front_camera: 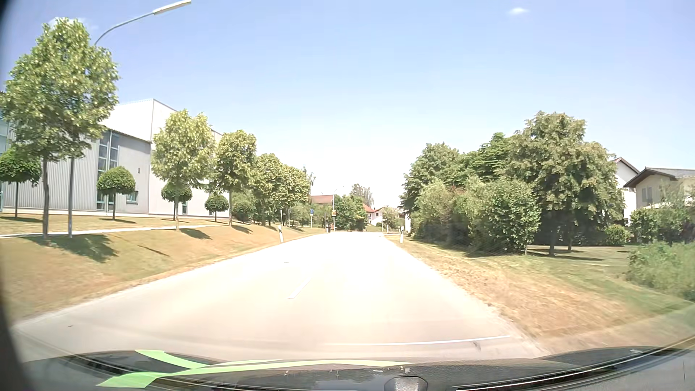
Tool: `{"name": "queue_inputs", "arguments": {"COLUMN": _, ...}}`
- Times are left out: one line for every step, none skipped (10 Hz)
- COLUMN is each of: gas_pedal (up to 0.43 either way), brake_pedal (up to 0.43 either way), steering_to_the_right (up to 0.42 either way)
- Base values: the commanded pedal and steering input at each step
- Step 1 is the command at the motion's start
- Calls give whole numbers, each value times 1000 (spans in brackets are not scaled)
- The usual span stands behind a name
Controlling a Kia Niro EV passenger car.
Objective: Follow the waypoints while adhering to traffic rules and regulations
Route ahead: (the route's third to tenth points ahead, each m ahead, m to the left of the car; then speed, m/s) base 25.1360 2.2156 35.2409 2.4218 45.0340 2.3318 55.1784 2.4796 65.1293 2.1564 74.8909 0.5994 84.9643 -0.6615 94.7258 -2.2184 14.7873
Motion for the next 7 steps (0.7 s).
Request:
{"name": "queue_inputs", "arguments": {"gas_pedal": 209, "brake_pedal": 0, "steering_to_the_right": -6}}
{"name": "queue_inputs", "arguments": {"gas_pedal": 220, "brake_pedal": 0, "steering_to_the_right": -5}}
{"name": "queue_inputs", "arguments": {"gas_pedal": 220, "brake_pedal": 0, "steering_to_the_right": -5}}
{"name": "queue_inputs", "arguments": {"gas_pedal": 220, "brake_pedal": 0, "steering_to_the_right": -5}}
{"name": "queue_inputs", "arguments": {"gas_pedal": 157, "brake_pedal": 0, "steering_to_the_right": -6}}
{"name": "queue_inputs", "arguments": {"gas_pedal": 138, "brake_pedal": 0, "steering_to_the_right": -6}}
{"name": "queue_inputs", "arguments": {"gas_pedal": 138, "brake_pedal": 0, "steering_to_the_right": -6}}
